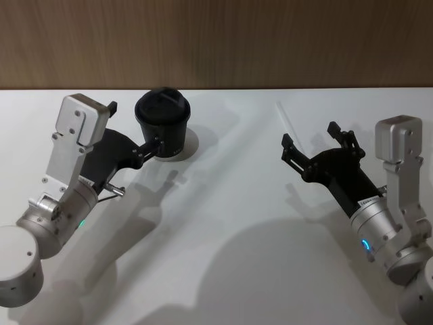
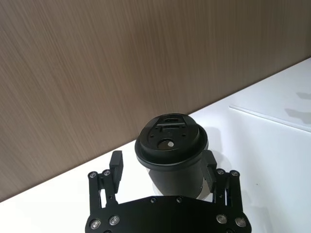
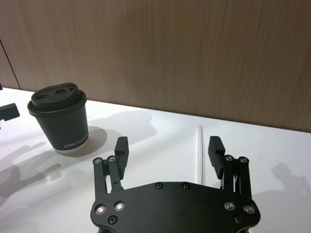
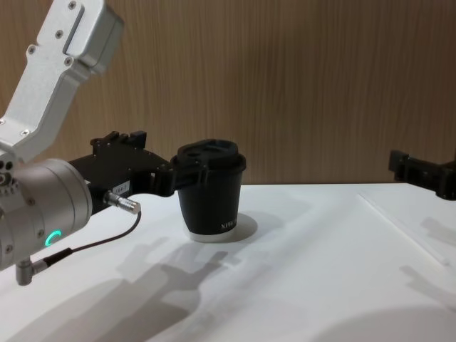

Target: Pick up the straw with one hand, pass it to the other hand, and insert it into the cup.

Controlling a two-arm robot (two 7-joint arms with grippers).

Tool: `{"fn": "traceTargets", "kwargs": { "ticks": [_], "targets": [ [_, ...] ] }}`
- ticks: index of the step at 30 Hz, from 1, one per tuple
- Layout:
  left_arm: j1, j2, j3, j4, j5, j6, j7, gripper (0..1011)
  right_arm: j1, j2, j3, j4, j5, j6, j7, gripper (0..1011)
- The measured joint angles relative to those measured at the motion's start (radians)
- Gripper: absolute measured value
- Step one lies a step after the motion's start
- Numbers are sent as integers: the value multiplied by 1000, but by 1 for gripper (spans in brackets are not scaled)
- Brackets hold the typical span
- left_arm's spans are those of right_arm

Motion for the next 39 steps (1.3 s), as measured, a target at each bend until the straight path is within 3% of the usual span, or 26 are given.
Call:
{"fn": "traceTargets", "kwargs": {
  "ticks": [39],
  "targets": [
    [0, 0, 0, 0, 0, 0, 0, 1000, 0, 0, 0, 0, 0, 0, 0, 1001]
  ]
}}
